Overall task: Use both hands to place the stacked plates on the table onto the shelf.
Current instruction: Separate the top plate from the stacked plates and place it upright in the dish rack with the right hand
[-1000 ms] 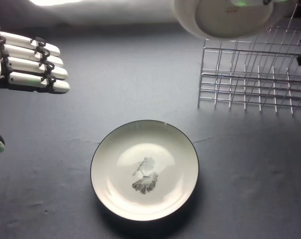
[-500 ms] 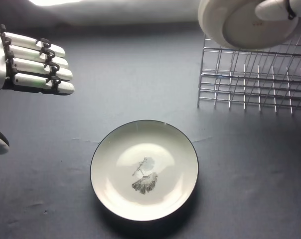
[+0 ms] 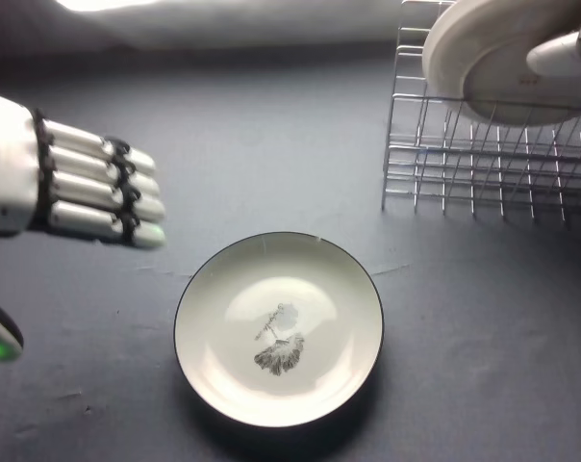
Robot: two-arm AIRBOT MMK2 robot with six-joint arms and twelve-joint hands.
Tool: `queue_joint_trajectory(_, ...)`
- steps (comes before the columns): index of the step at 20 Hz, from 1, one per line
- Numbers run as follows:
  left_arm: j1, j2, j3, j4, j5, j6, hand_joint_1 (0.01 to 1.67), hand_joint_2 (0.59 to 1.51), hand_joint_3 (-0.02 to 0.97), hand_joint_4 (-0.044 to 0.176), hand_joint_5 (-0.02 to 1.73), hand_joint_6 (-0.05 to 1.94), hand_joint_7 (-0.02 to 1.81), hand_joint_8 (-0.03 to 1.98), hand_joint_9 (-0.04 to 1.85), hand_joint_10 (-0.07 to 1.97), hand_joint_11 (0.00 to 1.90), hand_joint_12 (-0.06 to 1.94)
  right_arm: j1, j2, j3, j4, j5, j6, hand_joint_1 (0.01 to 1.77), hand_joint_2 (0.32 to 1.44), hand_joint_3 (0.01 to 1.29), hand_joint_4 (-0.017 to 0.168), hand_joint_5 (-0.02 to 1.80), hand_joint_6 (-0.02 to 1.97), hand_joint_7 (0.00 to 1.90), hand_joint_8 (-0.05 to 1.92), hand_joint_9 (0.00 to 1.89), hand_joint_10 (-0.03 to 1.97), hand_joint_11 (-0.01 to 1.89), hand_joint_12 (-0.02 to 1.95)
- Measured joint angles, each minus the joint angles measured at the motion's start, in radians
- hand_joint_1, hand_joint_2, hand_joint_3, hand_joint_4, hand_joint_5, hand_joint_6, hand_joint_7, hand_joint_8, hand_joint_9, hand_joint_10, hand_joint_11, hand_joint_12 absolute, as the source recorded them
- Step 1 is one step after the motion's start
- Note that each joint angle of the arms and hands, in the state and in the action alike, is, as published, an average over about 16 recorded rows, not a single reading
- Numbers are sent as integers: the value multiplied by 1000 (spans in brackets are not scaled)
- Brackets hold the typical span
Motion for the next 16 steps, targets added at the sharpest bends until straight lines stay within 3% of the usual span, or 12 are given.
queue_joint_trajectory(12, 148, -52, -51, -85, 69, 52, 14, 1066, 22, -3, 21, 20, 16, 13, 20, 8, 16, 13, -94, 5, 14, -28, 61, 2, 1294, 1114, 12, -7, 658, 1508, 811, 1163, 853, 1094, 766, 1413)
queue_joint_trajectory(16, 178, -65, -65, -102, 100, 64, 14, 1065, 22, -3, 22, 20, 16, 12, 19, 8, 16, 13, -103, 7, 13, -44, 74, 3, 1270, 1127, 12, -7, 623, 1489, 788, 1015, 821, 965, 711, 1405)
